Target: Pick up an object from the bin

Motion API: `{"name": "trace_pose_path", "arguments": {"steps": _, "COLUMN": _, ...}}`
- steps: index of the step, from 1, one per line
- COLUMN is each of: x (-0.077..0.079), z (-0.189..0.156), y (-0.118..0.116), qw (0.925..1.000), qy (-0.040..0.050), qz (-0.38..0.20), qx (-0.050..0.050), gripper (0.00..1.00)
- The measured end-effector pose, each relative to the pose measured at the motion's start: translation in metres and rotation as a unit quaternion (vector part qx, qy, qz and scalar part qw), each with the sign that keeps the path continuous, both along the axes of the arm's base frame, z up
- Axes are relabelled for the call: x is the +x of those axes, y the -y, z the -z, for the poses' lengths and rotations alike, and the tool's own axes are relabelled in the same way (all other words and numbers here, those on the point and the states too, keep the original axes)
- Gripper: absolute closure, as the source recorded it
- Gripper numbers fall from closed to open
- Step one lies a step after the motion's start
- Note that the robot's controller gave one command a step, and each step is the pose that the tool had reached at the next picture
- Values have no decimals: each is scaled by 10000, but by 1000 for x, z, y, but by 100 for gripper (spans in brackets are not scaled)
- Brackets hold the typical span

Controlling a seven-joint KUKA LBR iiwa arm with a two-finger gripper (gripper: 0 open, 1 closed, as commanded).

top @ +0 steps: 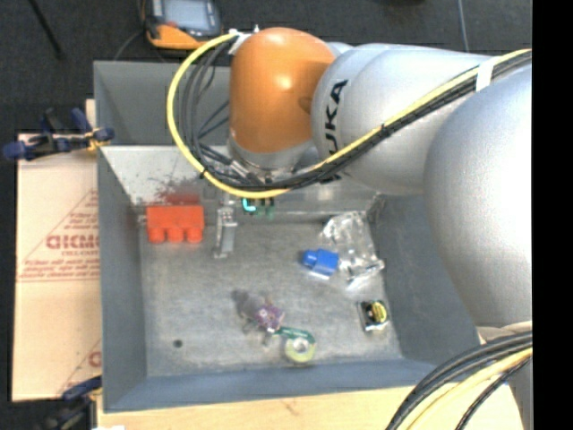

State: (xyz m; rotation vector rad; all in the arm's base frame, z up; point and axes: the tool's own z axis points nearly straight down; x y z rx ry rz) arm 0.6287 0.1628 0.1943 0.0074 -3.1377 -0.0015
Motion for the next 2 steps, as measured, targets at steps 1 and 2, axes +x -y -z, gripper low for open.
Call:
{"name": "trace_pose_path", "arguments": {"steps": 1, "x": -6, "z": 117, "y": -50, "qw": 9993, "qy": 26, "qz": 372, "qx": 9, "gripper": 0}}
{"name": "trace_pose_path", "arguments": {"steps": 2, "x": -4, "z": 114, "y": -48, "qw": 9992, "qy": 39, "qz": 392, "qx": 9, "gripper": 100}}
